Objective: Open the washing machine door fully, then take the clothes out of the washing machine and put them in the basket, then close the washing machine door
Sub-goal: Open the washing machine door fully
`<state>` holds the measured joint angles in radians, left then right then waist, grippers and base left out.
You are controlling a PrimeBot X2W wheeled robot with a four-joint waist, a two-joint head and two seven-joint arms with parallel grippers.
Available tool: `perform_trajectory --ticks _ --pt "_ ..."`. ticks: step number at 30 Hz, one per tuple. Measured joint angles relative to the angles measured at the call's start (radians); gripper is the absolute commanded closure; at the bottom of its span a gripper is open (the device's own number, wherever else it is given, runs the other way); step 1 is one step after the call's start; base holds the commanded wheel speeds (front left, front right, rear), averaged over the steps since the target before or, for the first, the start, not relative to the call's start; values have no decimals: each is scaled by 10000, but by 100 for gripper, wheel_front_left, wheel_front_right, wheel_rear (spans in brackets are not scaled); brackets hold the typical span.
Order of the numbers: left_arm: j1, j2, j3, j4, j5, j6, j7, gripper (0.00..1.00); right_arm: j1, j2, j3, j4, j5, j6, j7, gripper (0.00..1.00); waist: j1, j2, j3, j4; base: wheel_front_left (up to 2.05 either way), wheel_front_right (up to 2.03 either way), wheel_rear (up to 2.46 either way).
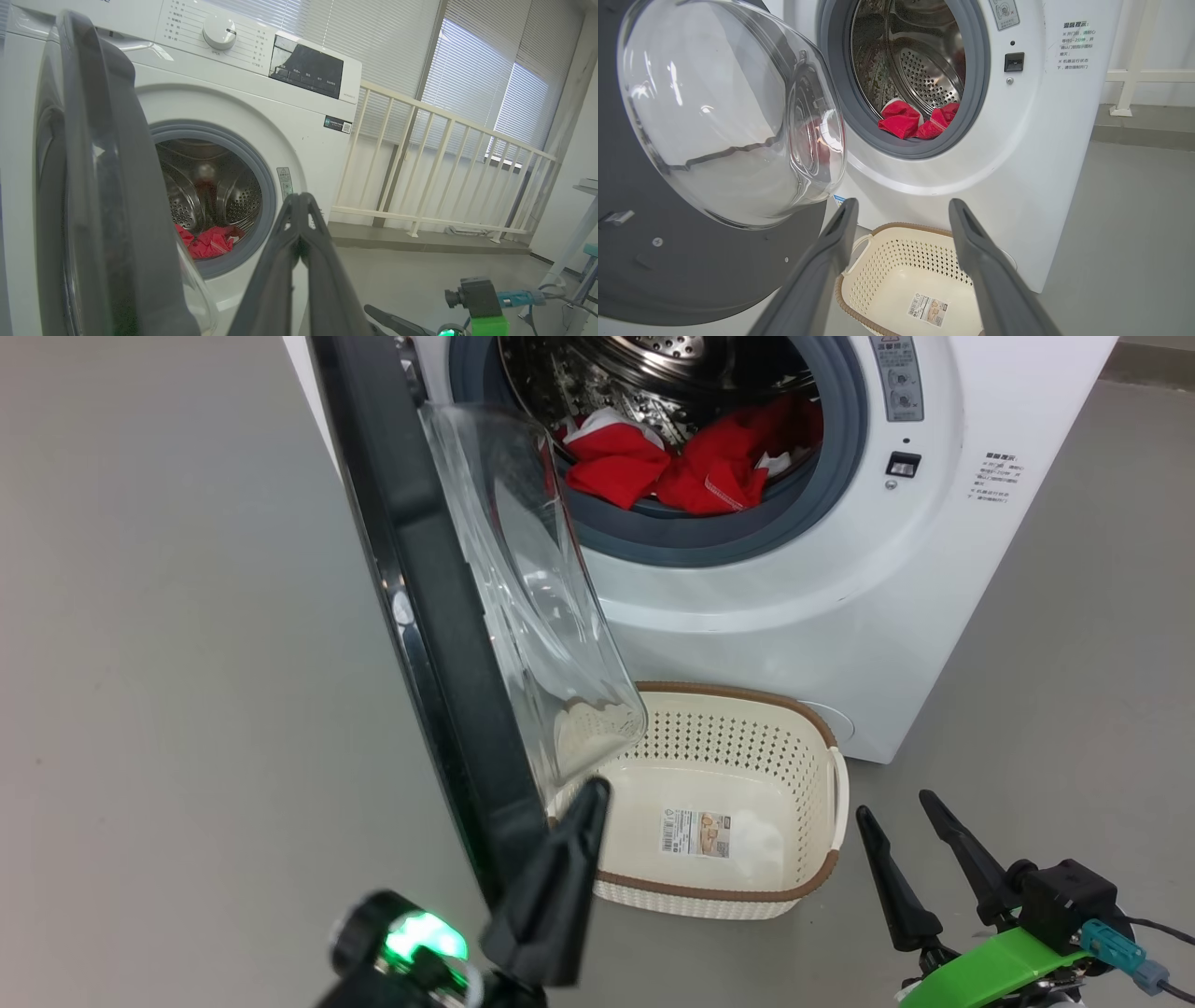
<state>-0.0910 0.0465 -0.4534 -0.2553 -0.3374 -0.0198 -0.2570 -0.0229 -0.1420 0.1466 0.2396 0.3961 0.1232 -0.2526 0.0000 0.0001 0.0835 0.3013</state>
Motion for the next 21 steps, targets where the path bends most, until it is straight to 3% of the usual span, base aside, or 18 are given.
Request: perform_trajectory --ticks 6,21 --pt "311 21 -717 1127 -414 -86 2 100 -1 2 10 -15 4 0 0 0 0 0 14 -10 0 0 0" --pt "319 25 -895 3396 -1496 -13 4 100 -5 -8 244 -75 8 0 -2 0 0 0 77 -2 0 0 0"
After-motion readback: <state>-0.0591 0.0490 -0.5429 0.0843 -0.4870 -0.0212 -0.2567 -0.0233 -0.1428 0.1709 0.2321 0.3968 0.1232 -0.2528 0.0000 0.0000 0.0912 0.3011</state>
